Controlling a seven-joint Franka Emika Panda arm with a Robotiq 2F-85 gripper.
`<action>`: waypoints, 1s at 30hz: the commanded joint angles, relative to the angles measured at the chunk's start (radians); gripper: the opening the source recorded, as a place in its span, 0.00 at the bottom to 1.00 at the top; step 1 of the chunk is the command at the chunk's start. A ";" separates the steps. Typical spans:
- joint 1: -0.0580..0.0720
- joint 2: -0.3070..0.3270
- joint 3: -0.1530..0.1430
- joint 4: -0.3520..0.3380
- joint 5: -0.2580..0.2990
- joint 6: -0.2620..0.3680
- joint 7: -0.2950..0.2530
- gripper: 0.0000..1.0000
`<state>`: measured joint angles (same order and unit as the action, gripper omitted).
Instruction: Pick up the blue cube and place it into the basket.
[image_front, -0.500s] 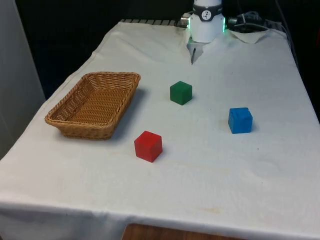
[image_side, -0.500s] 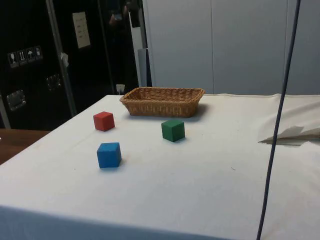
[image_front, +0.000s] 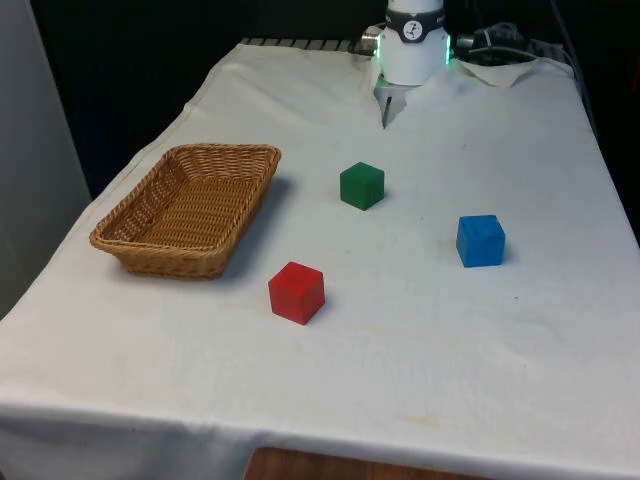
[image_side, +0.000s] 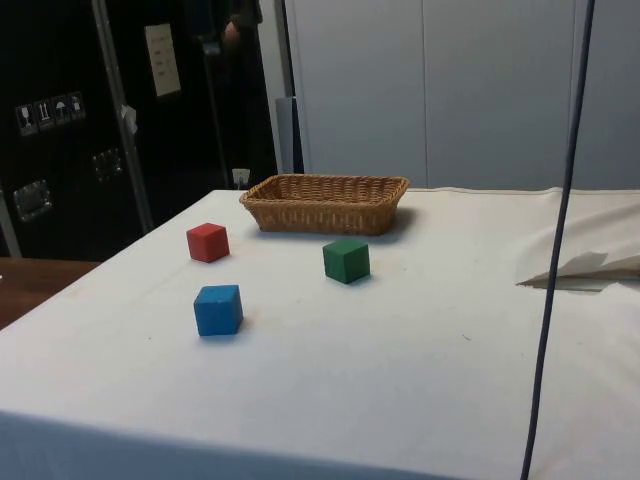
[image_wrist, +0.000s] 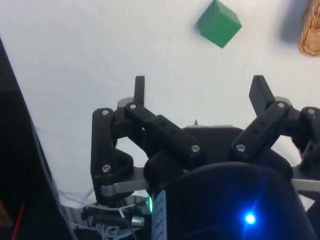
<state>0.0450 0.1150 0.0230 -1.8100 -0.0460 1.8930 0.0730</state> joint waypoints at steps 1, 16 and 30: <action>0.004 0.010 0.004 0.006 -0.012 0.008 0.016 1.00; 0.008 0.047 0.053 -0.008 -0.045 0.062 0.061 1.00; 0.013 0.059 0.092 -0.056 -0.096 0.191 0.084 1.00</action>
<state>0.0540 0.1720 0.1130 -1.8560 -0.1290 2.0540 0.1470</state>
